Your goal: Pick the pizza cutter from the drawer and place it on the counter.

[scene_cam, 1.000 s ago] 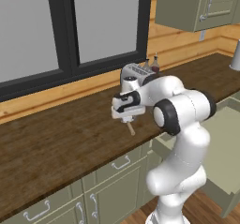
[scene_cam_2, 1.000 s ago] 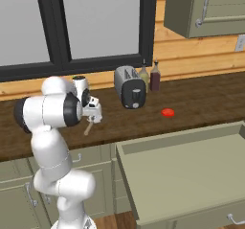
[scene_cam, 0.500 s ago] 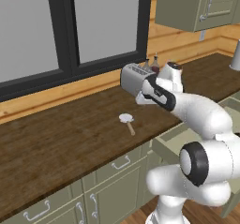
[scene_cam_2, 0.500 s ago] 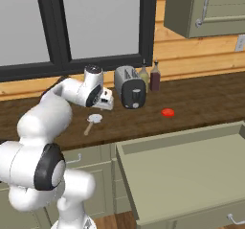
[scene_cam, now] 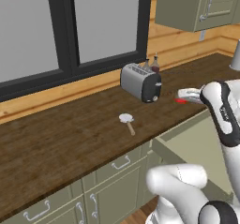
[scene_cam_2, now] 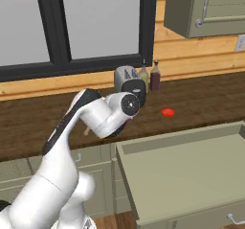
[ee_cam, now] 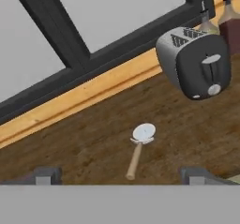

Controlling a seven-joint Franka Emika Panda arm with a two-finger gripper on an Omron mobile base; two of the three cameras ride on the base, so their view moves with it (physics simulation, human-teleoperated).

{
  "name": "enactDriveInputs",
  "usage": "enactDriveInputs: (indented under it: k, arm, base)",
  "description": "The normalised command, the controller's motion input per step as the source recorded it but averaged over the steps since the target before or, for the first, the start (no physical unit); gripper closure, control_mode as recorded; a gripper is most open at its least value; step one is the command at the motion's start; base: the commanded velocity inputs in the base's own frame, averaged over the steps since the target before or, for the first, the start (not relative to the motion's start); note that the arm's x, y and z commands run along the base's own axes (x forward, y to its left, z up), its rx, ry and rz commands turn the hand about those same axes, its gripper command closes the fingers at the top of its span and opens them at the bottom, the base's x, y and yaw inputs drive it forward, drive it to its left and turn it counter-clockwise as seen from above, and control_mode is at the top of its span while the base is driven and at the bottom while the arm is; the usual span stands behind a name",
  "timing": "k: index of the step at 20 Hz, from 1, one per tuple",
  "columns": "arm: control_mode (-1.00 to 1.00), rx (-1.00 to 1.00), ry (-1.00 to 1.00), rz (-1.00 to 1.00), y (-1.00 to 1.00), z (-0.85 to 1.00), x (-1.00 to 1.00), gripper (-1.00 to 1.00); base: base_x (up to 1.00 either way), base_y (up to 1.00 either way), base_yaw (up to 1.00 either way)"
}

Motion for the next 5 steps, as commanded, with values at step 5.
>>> enactDriveInputs:
  k: [5]
  arm:
    - [-1.00,0.40,-0.42,-0.02,-0.87,1.00,-0.62,-1.00]
  base:
    - [0.00,0.00,0.00]
